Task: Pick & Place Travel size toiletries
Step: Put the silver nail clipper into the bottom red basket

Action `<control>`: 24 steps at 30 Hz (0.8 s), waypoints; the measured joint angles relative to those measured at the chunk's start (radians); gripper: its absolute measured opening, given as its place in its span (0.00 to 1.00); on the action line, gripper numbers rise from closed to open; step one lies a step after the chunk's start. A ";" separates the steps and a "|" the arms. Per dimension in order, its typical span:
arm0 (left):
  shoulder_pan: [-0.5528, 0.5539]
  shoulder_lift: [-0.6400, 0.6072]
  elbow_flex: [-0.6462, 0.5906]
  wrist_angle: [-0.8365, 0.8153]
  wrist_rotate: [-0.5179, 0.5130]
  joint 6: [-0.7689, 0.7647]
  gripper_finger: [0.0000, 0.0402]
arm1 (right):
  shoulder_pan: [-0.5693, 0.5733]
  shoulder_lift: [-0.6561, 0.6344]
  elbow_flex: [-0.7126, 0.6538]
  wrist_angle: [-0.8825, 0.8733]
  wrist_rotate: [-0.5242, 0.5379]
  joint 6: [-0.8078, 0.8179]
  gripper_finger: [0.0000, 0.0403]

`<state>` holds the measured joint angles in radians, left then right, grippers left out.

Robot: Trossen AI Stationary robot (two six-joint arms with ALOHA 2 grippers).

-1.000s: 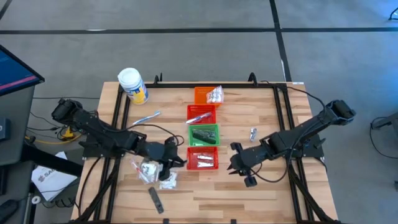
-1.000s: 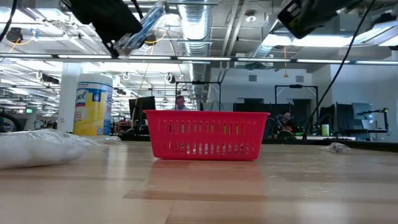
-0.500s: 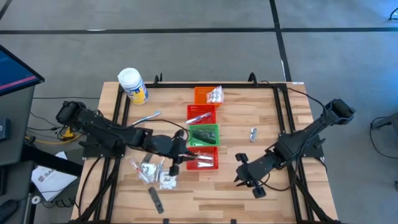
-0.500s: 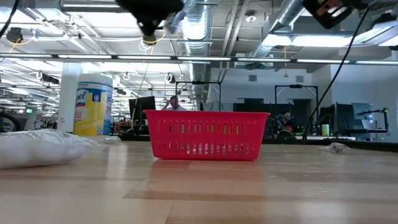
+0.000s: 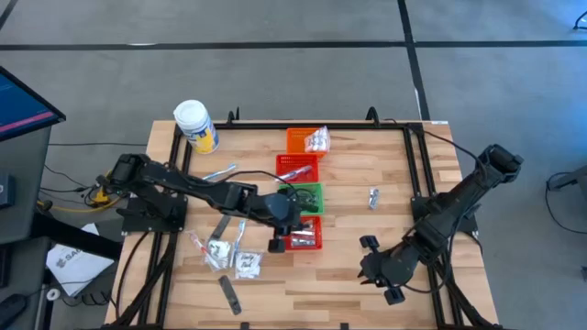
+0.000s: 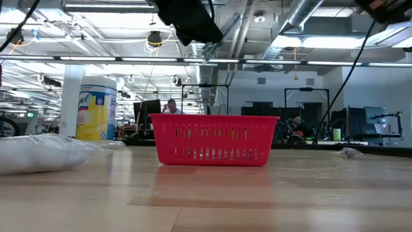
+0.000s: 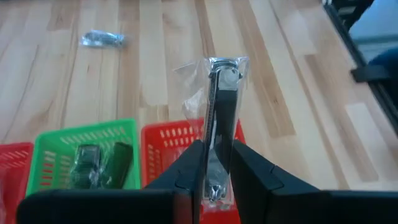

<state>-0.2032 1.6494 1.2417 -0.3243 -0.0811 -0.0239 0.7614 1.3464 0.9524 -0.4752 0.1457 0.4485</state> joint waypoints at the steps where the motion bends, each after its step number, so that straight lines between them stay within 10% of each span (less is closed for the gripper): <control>1: 0.002 0.014 0.018 -0.006 0.000 0.013 0.14 | 0.009 0.000 0.000 0.000 0.011 0.006 0.19; 24: 0.012 0.386 0.348 -0.451 -0.007 0.100 0.14 | 0.089 0.000 0.000 -0.012 0.096 0.084 0.19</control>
<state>-0.1909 2.0358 1.5898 -0.7753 -0.0879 0.0761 0.8505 1.3468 0.9524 -0.4870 0.2420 0.5327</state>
